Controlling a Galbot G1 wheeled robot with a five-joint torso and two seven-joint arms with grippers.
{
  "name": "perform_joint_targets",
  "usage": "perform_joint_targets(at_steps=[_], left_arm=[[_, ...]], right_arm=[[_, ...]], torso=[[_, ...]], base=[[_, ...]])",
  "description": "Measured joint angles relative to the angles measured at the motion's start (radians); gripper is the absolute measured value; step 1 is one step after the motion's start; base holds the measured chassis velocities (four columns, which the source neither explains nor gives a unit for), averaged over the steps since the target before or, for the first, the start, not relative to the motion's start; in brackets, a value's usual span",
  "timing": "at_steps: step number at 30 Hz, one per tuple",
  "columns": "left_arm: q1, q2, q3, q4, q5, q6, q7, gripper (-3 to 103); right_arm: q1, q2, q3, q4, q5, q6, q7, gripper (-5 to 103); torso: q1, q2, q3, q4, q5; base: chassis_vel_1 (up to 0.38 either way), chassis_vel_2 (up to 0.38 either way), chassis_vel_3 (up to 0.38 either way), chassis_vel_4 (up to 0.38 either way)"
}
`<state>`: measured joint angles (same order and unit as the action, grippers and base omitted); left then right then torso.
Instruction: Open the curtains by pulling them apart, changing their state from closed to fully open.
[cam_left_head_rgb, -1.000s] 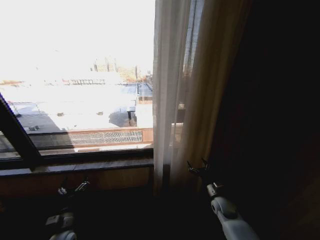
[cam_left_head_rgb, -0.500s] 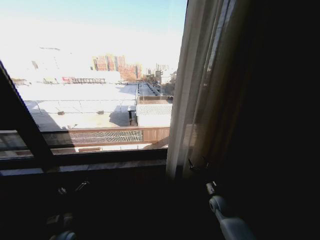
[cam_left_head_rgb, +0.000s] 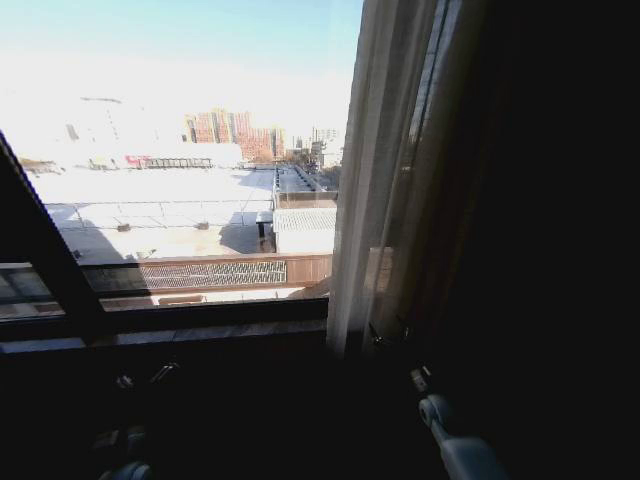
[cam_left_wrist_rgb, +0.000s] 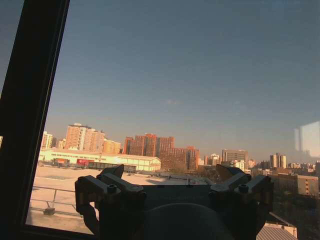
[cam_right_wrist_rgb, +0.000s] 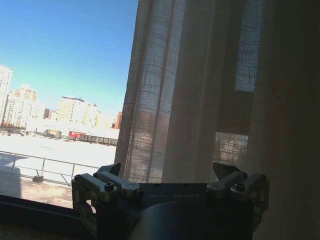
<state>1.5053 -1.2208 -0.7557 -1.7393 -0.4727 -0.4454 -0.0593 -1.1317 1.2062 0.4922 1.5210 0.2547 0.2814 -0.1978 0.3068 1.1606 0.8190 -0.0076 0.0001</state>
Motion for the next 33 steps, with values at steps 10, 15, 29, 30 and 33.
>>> perform_joint_targets(at_steps=[10, 15, 29, 30, 33], left_arm=[[0.000, 0.000, 0.000, 0.000, 0.000, 0.000, 0.000, 100], [0.000, 0.000, 0.000, 0.000, 0.000, 0.000, 0.000, 100], [0.000, 0.000, 0.000, 0.000, 0.000, 0.000, 0.000, 100], [0.000, 0.000, 0.000, 0.000, 0.000, 0.000, 0.000, 100], [0.000, 0.000, 0.000, 0.000, 0.000, 0.000, 0.000, 100]], right_arm=[[0.003, 0.000, -0.011, 0.006, 0.020, 0.009, 0.014, 100], [0.009, 0.007, -0.021, 0.015, 0.012, 0.012, 0.035, 100], [0.063, 0.015, -0.070, -0.007, -0.074, 0.010, 0.118, 100], [0.063, 0.015, -0.070, -0.007, -0.074, 0.010, 0.118, 100], [0.094, 0.020, -0.096, -0.037, -0.075, 0.006, 0.128, 100]], torso=[[0.000, 0.000, 0.000, 0.0001, 0.0000], [0.001, 0.000, 0.000, 0.0000, -0.0003], [-0.001, 0.000, 0.000, 0.0001, -0.0002], [-0.001, 0.000, 0.000, 0.0001, -0.0002], [0.001, 0.000, 0.000, 0.0001, 0.0000]], base=[[-0.183, 0.161, 0.182, -0.162], [-0.189, 0.205, 0.186, -0.211], [0.003, -0.009, -0.011, 0.013], [0.000, 0.000, 0.000, 0.000], [0.000, 0.000, 0.000, 0.000]])
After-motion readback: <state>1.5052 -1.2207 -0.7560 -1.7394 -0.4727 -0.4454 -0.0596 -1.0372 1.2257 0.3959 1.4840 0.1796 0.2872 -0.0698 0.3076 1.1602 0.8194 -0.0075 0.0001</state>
